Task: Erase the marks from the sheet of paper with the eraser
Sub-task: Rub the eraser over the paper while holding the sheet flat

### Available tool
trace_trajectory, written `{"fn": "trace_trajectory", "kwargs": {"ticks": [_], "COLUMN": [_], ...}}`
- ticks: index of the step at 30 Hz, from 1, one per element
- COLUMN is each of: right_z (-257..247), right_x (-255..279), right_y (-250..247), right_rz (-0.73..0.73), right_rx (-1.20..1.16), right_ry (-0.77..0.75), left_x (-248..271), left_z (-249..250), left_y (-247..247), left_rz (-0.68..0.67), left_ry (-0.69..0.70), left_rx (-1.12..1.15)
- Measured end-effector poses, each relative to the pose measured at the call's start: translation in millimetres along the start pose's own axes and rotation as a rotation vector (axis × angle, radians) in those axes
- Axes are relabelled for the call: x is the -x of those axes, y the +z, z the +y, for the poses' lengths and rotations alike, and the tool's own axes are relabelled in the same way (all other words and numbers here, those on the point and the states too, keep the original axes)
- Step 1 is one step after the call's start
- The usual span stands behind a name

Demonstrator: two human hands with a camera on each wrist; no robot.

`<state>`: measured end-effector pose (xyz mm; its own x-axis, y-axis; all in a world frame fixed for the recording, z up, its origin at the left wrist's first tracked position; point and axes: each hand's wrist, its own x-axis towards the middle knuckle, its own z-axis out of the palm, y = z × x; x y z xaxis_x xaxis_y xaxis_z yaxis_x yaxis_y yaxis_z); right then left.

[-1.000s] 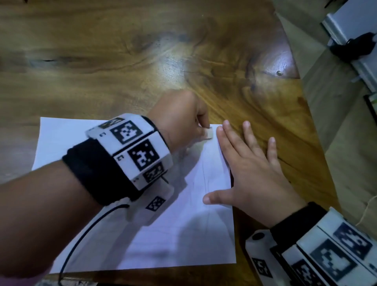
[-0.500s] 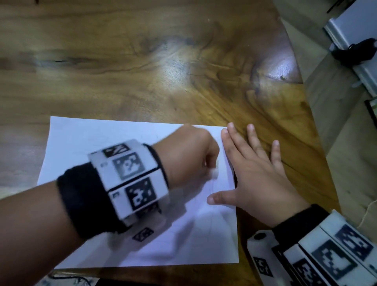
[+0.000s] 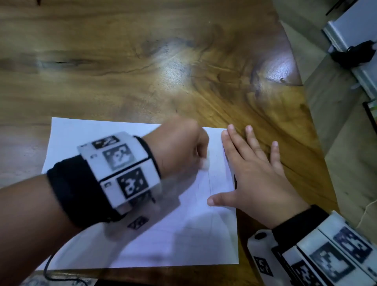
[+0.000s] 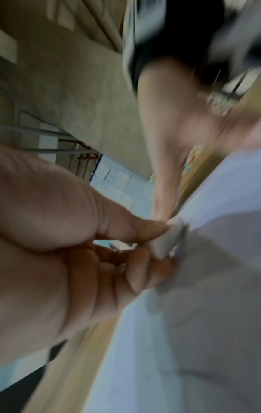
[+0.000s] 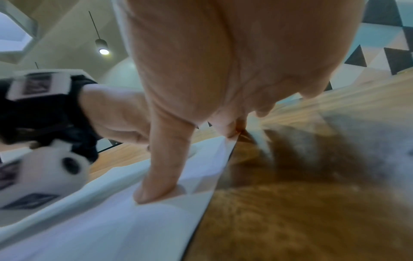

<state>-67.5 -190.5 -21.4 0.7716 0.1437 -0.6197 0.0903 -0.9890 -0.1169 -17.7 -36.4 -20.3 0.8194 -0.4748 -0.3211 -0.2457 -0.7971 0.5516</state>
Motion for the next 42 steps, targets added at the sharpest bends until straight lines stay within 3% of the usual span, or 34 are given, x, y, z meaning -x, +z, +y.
{"fn": "trace_trajectory", "kwargs": {"ticks": [2, 4, 7, 9, 14, 16, 20, 22, 25, 27, 30, 32, 33, 36, 38, 40, 42], "right_z": [0, 0, 0, 1, 0, 0, 0, -1, -1, -2, -2, -1, -2, -2, -2, -2, -2], "right_x": [0, 0, -1, -1, -1, -2, -2, -1, -1, -1, -1, 0, 0, -1, 0, 0, -1], "right_y": [0, 0, 0, 0, 1, 1, 0, -1, -1, -1, 0, 0, 0, 0, 0, -1, -1], "right_rz": [-0.001, -0.001, 0.002, 0.002, -0.003, -0.007, -0.003, 0.0, -0.005, -0.008, -0.002, 0.0, -0.002, -0.009, -0.014, -0.014, -0.01], "right_rx": [0.009, 0.01, 0.002, 0.0, 0.018, 0.024, 0.018, 0.022, 0.032, 0.037, 0.021, 0.019, 0.025, 0.024, 0.021, 0.013, 0.006], "right_ry": [0.005, 0.005, 0.0, -0.001, 0.007, 0.007, -0.005, -0.006, -0.001, 0.001, -0.005, -0.006, -0.005, 0.006, 0.01, 0.007, 0.003], "left_x": [-13, -13, 12, 15, -20, -10, 16, 6, -14, -15, 6, 15, 13, -10, -19, -9, 13], "left_z": [-2, -2, 4, 7, 1, 2, 7, 4, -2, -4, -3, 0, 0, -4, -5, -3, 3], "left_y": [-10, -9, 9, 11, -12, -4, 12, 4, -11, -10, 5, 11, 9, -7, -11, -1, 11], "left_rz": [0.164, 0.19, -0.071, -0.156, 0.173, 0.108, -0.194, -0.119, 0.109, 0.158, 0.021, -0.142, -0.146, 0.088, 0.165, 0.091, -0.086], "left_ry": [-0.065, -0.046, 0.071, 0.079, -0.038, 0.014, 0.132, 0.092, -0.013, -0.031, 0.086, 0.097, 0.078, 0.003, -0.014, 0.033, 0.105], "left_rx": [-0.014, -0.038, -0.04, -0.02, -0.075, -0.068, -0.099, -0.125, -0.105, -0.09, -0.059, -0.035, -0.029, -0.048, -0.072, -0.056, -0.045]}}
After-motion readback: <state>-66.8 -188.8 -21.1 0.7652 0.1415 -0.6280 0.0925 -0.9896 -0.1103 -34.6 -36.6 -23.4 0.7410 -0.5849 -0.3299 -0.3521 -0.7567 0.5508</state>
